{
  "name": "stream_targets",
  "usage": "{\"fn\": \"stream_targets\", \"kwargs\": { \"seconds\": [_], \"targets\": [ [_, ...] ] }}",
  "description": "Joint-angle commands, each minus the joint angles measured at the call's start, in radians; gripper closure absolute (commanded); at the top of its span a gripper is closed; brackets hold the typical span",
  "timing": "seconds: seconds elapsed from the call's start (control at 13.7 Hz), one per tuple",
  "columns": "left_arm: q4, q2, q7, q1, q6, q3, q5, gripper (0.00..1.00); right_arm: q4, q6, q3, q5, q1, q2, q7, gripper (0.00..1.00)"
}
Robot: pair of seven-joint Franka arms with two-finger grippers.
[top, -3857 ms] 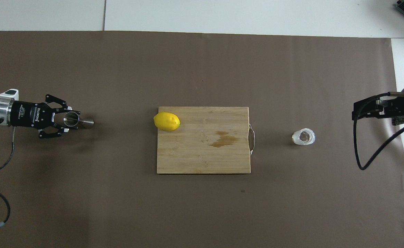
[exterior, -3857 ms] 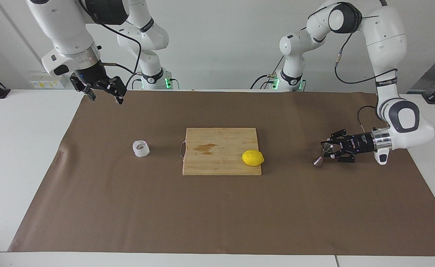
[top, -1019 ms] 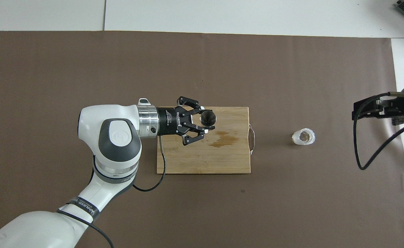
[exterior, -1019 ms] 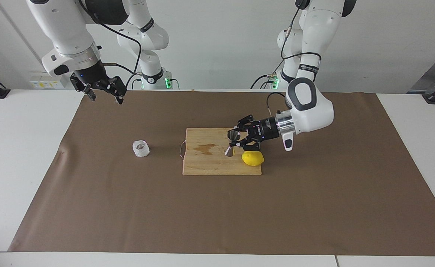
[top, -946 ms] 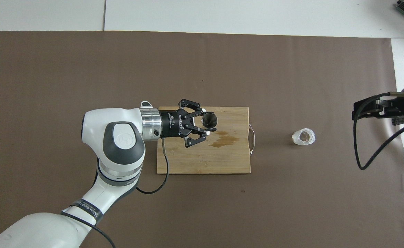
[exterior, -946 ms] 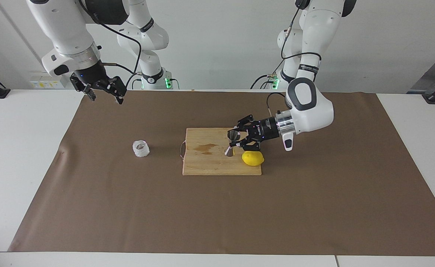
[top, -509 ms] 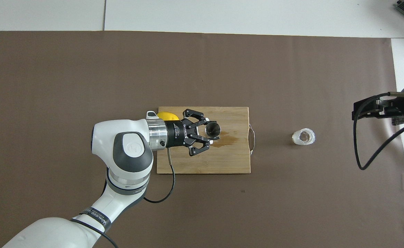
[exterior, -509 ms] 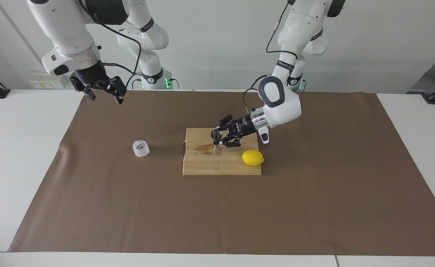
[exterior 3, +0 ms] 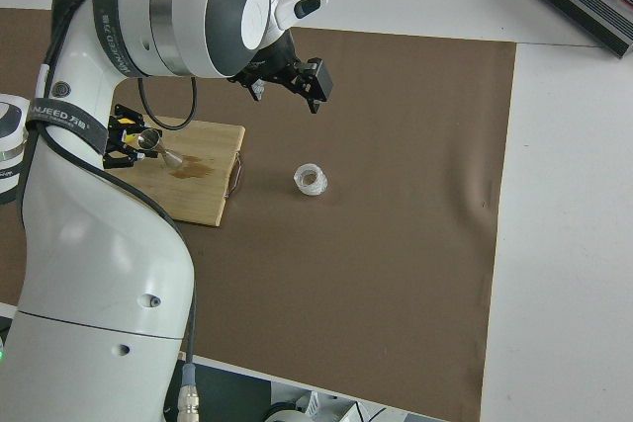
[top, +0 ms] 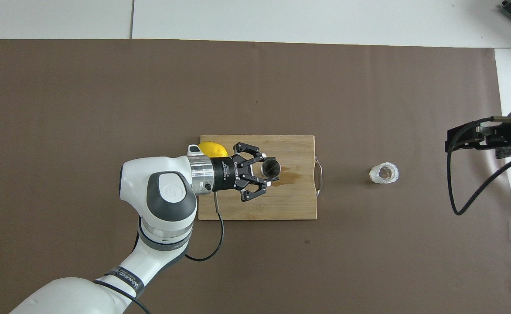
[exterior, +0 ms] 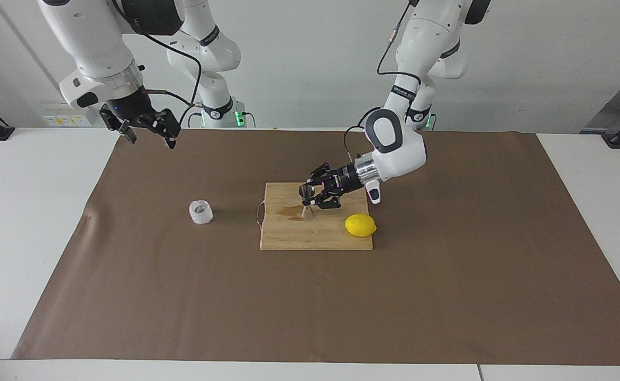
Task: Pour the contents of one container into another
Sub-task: 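Lower the metal cup onto the board center and open the left gripper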
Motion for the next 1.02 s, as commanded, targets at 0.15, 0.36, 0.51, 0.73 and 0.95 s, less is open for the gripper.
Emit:
{"fn": "stream_targets", "kwargs": {
  "seconds": [0.15, 0.36, 0.51, 0.73, 0.95],
  "targets": [
    [-0.033, -0.02, 0.037, -0.023, 0.019, 0.014, -0.038, 0.77, 0.013, -0.018, 0.005, 0.029, -0.017, 0.002, -0.027, 0.0],
    [-0.034, -0.018, 0.048, -0.023, 0.026, 0.014, -0.04, 0.68, 0.013, -0.018, 0.005, 0.029, -0.017, 0.002, -0.025, 0.0],
    [-0.034, -0.018, 0.046, -0.023, 0.029, 0.014, -0.046, 0.59, 0.013, -0.02, 0.005, 0.029, -0.017, 0.002, -0.027, 0.0],
    [-0.033, -0.017, 0.046, -0.028, 0.032, 0.014, -0.048, 0.41, 0.013, -0.02, 0.005, 0.029, -0.017, 0.002, -0.027, 0.0],
    [-0.03, -0.018, 0.043, -0.028, 0.029, 0.014, -0.048, 0.23, 0.013, -0.018, 0.005, 0.029, -0.017, 0.002, -0.027, 0.0]
  ]
}}
